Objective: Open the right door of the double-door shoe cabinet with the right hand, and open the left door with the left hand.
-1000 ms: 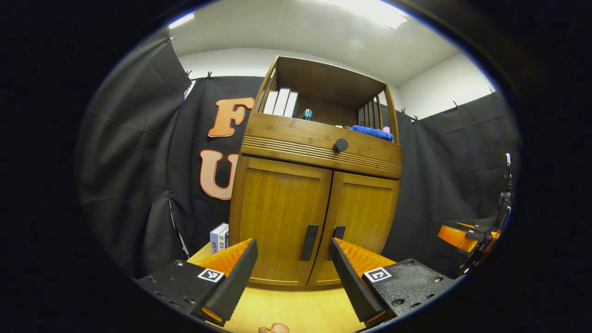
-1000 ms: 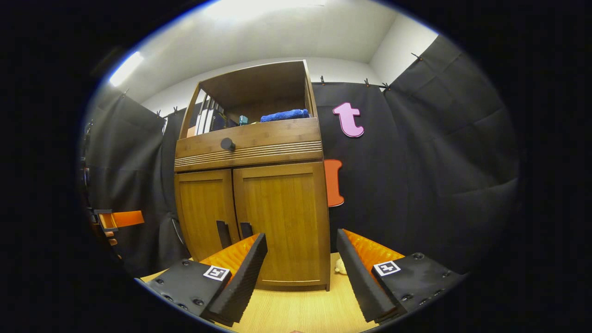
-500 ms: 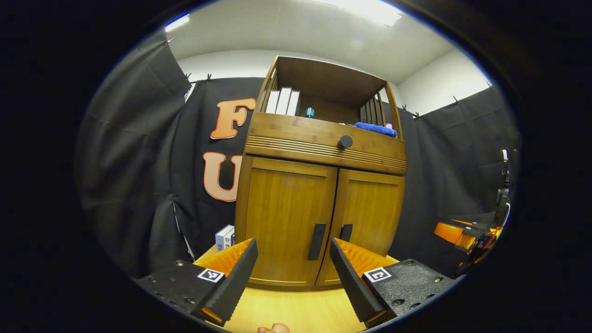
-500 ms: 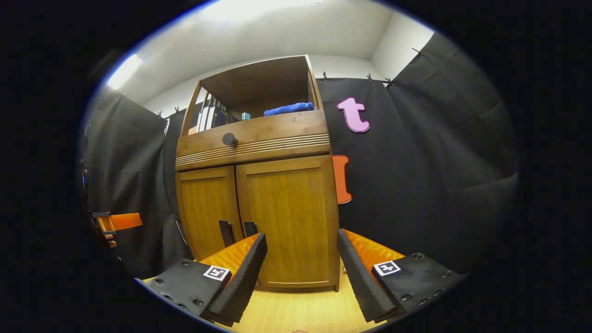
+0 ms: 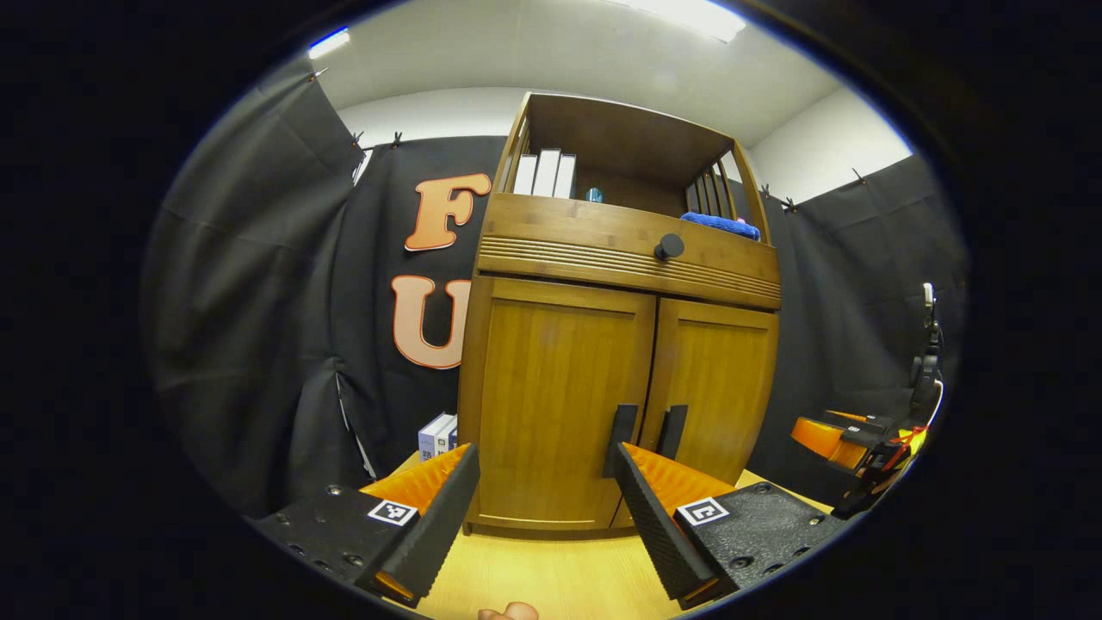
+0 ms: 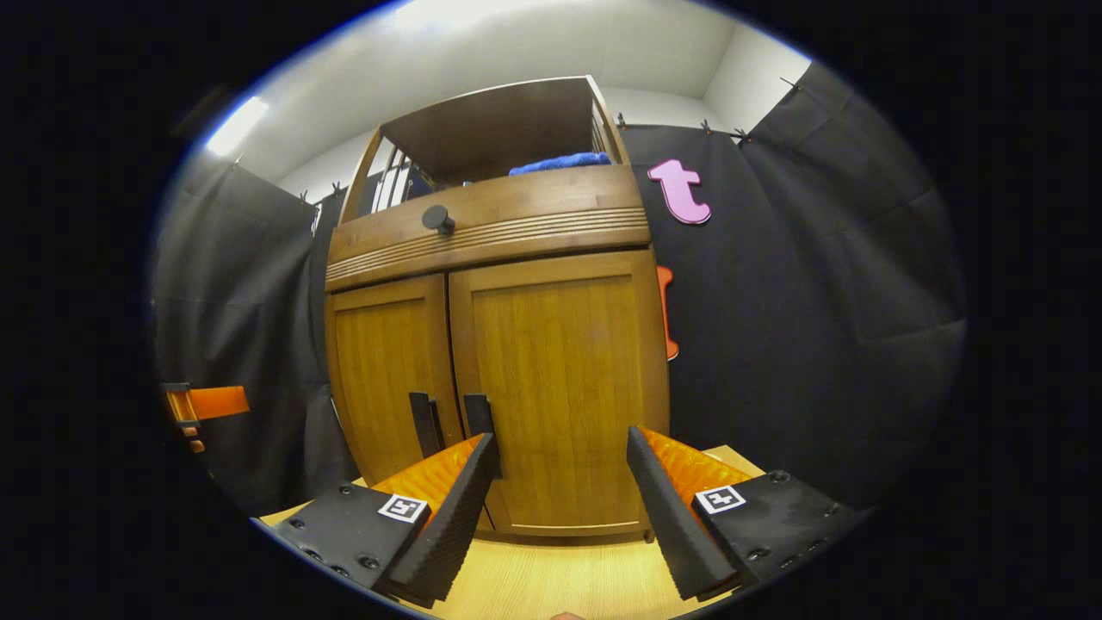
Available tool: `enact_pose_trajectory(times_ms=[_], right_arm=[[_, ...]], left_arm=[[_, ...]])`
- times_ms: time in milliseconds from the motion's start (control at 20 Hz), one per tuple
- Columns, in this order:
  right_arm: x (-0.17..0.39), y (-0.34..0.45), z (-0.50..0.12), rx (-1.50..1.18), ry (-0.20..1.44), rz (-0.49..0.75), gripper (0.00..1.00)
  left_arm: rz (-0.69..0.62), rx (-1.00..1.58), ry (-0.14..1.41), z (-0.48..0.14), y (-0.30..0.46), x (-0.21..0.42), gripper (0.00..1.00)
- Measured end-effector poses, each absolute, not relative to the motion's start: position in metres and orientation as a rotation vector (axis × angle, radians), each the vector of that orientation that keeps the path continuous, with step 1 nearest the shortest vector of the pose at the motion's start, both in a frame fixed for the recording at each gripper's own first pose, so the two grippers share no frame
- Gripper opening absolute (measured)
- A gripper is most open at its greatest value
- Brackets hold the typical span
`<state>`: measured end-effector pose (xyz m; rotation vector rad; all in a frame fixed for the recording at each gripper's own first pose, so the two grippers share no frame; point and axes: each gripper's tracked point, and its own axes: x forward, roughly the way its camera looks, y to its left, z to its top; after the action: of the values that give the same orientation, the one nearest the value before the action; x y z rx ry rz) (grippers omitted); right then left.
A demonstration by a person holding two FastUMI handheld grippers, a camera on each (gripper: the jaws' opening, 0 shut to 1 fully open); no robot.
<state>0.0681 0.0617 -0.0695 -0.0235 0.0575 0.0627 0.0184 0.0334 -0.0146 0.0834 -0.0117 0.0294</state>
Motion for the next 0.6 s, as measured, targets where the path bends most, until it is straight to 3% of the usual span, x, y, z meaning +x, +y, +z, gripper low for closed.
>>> enact_pose_trajectory(times_ms=[150,250,450,600], right_arm=[[0.089,0.071,-0.082,-0.025,0.064,0.07,0.98],[0.102,0.082,-0.092,-0.017,0.07,0.086,0.98],[0.127,0.106,-0.109,-0.01,0.089,0.12,0.98],[0.142,0.121,-0.119,-0.021,0.098,0.135,1.0]], left_arm=[[0.049,0.105,-0.026,-0.011,0.045,0.022,0.92],[0.061,0.118,-0.031,-0.011,0.053,0.024,0.97],[0.07,0.136,-0.034,-0.01,0.059,0.025,0.92],[0.081,0.152,-0.046,-0.009,0.067,0.029,0.94]])
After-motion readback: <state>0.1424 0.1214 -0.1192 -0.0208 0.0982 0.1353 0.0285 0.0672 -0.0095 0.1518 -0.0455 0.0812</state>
